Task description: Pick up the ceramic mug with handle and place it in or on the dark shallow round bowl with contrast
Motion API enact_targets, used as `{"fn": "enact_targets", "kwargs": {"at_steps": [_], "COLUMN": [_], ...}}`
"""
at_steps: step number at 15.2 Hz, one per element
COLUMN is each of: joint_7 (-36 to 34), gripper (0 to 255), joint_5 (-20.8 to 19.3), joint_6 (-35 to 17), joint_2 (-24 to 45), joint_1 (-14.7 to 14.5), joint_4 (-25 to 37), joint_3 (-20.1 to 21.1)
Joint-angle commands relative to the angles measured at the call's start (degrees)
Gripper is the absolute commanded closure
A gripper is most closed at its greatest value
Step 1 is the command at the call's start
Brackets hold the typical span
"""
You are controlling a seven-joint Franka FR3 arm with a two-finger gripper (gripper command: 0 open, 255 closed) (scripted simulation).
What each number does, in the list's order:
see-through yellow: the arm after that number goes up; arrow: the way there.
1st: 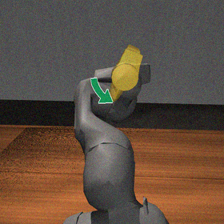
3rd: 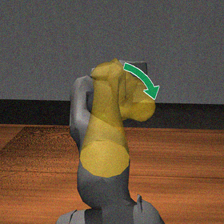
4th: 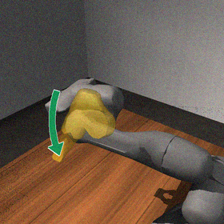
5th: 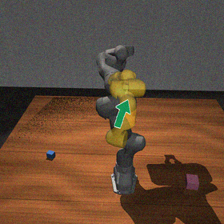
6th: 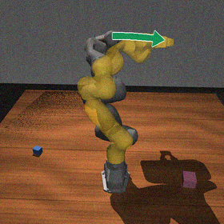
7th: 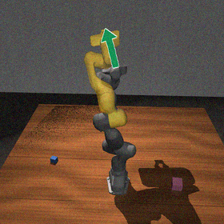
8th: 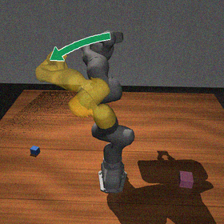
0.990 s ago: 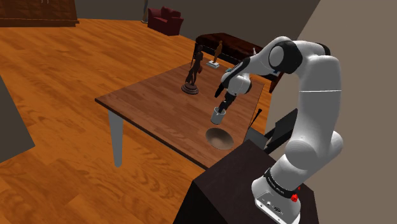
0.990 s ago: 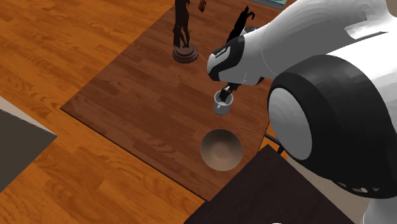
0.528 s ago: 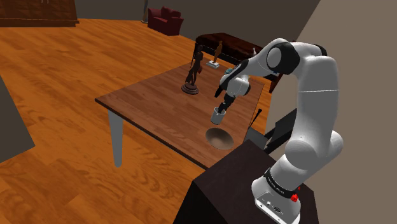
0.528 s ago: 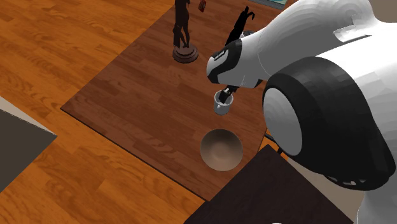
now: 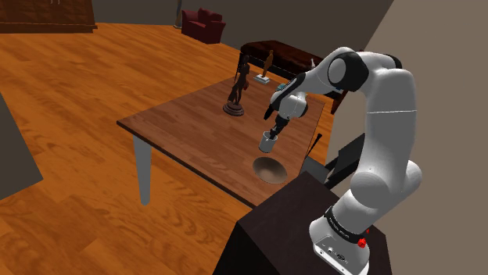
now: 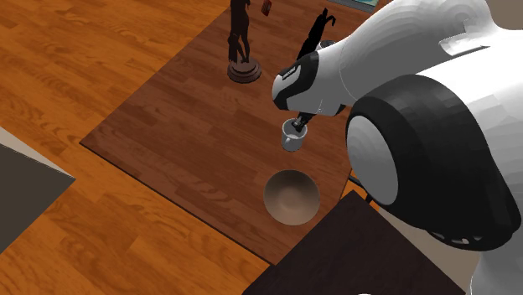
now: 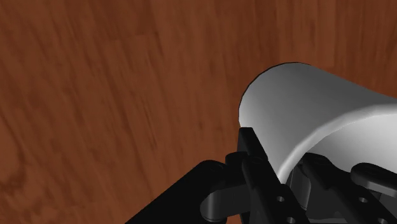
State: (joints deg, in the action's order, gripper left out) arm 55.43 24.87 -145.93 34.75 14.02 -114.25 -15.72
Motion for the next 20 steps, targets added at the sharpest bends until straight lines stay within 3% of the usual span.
{"fn": "enact_targets", "kwargs": {"at_steps": [1, 20], "joint_7": [0.0, -4.2], "gripper": [255, 255], "joint_5": [0.0, -5.41], "joint_6": [0.0, 8.15], "joint_2": [0.0, -9.83], "joint_1": [0.0, -2.9], "joint_4": [0.0, -1.27], "joint_3": [0.0, -4.01]}}
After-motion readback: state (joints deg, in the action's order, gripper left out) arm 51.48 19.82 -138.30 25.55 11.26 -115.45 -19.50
